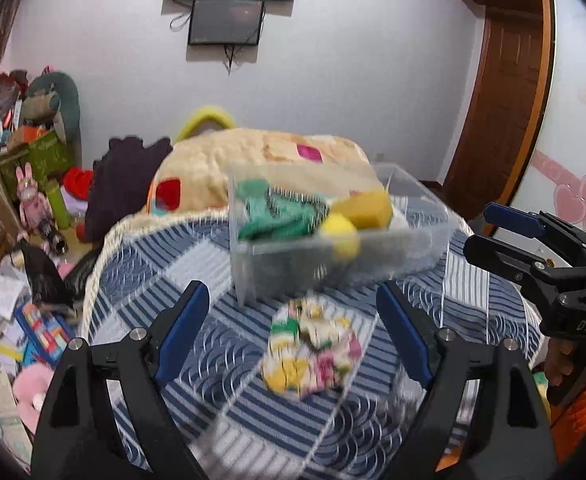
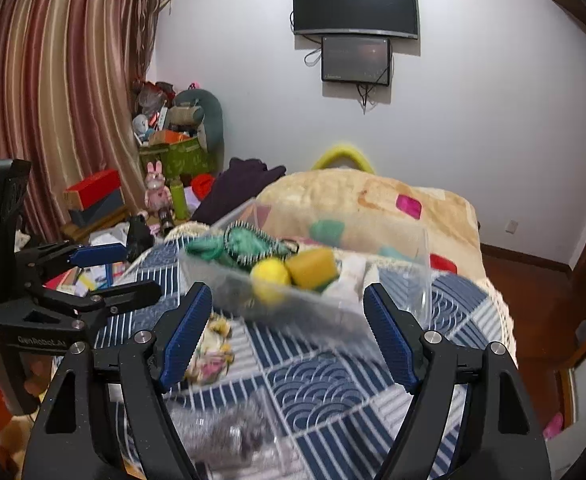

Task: Organize soft objects
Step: 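Grasp the floral scrunchie with the left gripper while the right grasps the clear bag of grey fabric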

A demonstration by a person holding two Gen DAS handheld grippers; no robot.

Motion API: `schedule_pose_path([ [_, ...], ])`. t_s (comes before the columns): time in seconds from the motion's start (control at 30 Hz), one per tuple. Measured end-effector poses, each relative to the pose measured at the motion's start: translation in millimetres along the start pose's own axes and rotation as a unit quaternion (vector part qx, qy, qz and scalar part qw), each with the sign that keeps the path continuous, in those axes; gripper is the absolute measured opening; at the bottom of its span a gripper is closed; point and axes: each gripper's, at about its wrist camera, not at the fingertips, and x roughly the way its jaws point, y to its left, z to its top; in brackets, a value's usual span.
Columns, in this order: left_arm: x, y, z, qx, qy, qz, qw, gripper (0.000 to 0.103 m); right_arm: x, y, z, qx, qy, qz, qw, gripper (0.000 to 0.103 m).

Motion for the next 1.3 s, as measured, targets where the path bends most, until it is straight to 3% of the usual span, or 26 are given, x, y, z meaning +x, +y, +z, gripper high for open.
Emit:
schedule_pose_path([
  [0.2,-1,-3,-35,0.010,0.032,0.013,0.9994,0.086,8,7,-32,0.011,0.050,0.022,0.998,0.076],
  [0.57,5,-12,-71,0.005,0.074,-0.010,0.9972,0.086,35,23,-81,0.032,0.130,0.066,0.989,0.076],
  [0.6,7,-12,-72,0.003,0.077,-0.009,0.9970,0.086,35,24,-84,0.035,0.131,0.072,0.988,0.075],
  [0.67,11,-11,-75,0.000,0.082,-0.006,0.9966,0.086,36,25,-85,0.037,0.128,0.079,0.988,0.063],
  [0.7,13,-10,-76,-0.003,0.084,-0.006,0.9965,0.086,36,25,-86,0.037,0.129,0.086,0.987,0.049],
  [0.83,20,-7,-78,-0.012,0.092,-0.008,0.9957,0.086,31,27,-86,0.033,0.116,0.092,0.988,0.034],
  [0.93,27,-7,-77,-0.015,0.096,-0.006,0.9952,0.086,29,22,-82,0.042,0.110,0.096,0.988,0.029],
  [1.3,59,-6,-59,-0.020,0.115,-0.011,0.9931,0.086,19,-10,-64,0.057,0.071,0.023,0.996,0.027],
])
